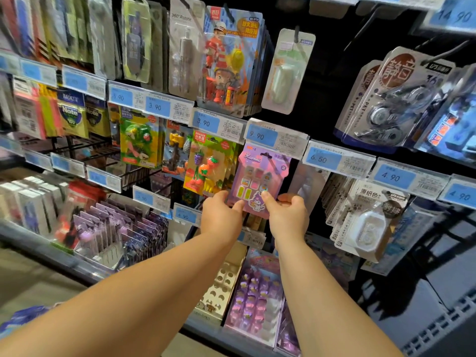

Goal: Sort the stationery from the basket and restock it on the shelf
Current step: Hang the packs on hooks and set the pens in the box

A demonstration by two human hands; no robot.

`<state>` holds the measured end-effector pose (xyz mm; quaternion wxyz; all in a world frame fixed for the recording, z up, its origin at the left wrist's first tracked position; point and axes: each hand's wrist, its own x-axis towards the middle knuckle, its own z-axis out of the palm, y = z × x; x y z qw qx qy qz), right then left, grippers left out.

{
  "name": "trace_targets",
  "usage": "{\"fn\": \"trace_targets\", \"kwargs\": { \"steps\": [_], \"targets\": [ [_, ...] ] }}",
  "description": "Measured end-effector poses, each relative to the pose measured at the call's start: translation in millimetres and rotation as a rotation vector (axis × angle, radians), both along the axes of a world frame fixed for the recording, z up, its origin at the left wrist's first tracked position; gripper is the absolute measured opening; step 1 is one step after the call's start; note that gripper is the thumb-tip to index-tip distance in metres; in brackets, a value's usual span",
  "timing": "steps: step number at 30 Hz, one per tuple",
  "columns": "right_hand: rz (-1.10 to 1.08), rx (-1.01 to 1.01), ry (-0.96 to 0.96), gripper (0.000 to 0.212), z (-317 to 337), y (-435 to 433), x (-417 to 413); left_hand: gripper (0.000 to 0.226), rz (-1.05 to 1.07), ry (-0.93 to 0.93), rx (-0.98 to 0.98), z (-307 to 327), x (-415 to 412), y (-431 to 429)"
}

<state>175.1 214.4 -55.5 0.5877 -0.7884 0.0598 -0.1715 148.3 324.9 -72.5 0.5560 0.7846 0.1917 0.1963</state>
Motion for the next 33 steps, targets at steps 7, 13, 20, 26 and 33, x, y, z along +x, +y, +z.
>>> {"fn": "trace_targets", "kwargs": {
  "steps": [7,13,20,26,33],
  "targets": [
    [-0.035,-0.125,-0.041,0.038,-13.2,3.5,-10.5,0.049,-0.06,-0.064,0.037,-15.5,-17.5,11.2],
    [0.139,-0.325,-0.167,0.019,-30.9,23.2,-34.9,0.026,-0.098,-0.066,0.133,-55.4,-48.4,31.2],
    [0.723,-0.905,0.319,0.018,-133.5,67.7,-81.6,0.023,-0.335,0.37,0.484,-177.9,-115.0,90.7],
    [0.866,-0.92,0.953,0.022,-255.5,97.4,-112.0,0.043,-0.669,0.651,0.878,-257.8,-169.9,135.6],
    [0.486,-0.551,1.286,0.028,-348.7,68.3,-150.1,0.069,-0.828,0.756,0.962,-298.6,-178.8,157.1]
  ]
}}
